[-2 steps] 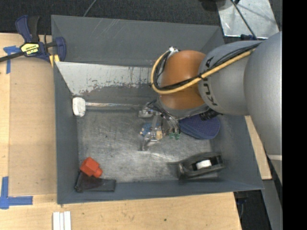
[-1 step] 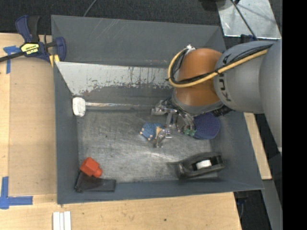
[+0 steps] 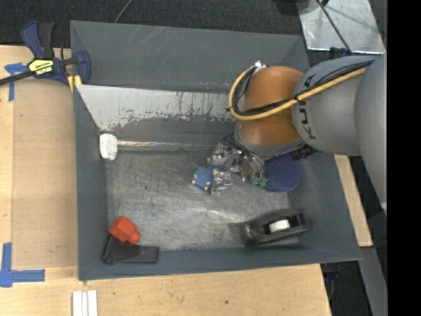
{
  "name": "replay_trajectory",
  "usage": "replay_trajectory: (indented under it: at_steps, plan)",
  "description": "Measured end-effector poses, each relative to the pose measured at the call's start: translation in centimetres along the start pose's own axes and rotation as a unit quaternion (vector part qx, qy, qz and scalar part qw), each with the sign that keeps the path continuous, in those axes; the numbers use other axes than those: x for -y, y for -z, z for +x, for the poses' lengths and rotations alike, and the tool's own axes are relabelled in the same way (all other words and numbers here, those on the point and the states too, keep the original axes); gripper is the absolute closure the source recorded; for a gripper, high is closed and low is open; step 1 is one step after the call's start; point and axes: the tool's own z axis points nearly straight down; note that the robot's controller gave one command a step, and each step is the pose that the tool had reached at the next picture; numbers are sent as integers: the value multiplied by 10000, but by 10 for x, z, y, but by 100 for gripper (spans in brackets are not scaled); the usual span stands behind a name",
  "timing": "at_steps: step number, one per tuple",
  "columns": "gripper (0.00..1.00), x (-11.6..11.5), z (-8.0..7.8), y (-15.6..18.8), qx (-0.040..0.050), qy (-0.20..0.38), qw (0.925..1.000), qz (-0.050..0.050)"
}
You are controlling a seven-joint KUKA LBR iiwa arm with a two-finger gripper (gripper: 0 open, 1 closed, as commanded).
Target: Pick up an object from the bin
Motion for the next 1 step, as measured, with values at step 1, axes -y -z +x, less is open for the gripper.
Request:
replay_trajectory:
  at_steps: [1]
  plan:
    - [100, -10, -7, 184, 35, 346, 9994, -1]
